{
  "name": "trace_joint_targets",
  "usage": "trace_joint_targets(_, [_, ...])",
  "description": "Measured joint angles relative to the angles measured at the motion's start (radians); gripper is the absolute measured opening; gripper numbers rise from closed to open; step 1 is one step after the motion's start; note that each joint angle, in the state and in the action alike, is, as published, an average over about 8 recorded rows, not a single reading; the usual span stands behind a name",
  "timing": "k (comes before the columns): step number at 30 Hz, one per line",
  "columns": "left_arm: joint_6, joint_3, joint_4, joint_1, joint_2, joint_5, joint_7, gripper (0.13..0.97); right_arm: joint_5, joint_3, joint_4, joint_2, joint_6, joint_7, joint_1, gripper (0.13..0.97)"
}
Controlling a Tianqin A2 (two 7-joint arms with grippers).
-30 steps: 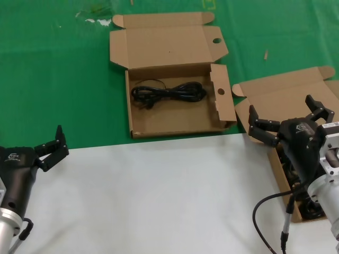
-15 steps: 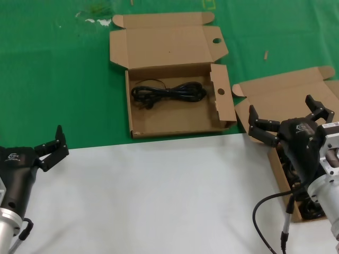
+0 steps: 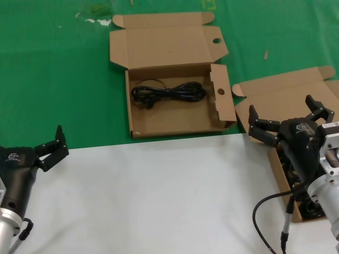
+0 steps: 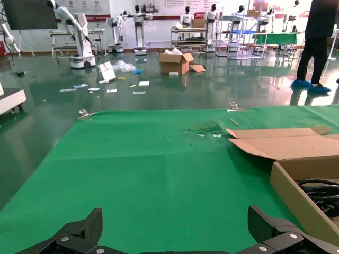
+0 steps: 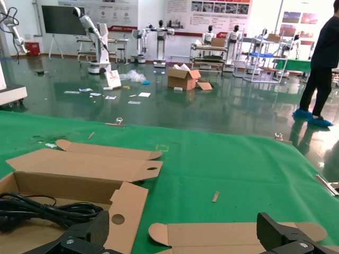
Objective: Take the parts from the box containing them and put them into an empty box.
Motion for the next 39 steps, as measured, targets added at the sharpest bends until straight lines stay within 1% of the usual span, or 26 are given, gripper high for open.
trace_joint_targets(39, [0.0, 0.0, 0.0, 0.0, 0.0, 0.0, 0.0, 0.966, 0.0, 0.0, 0.0, 0.0, 0.0, 0.0, 0.0, 0.966])
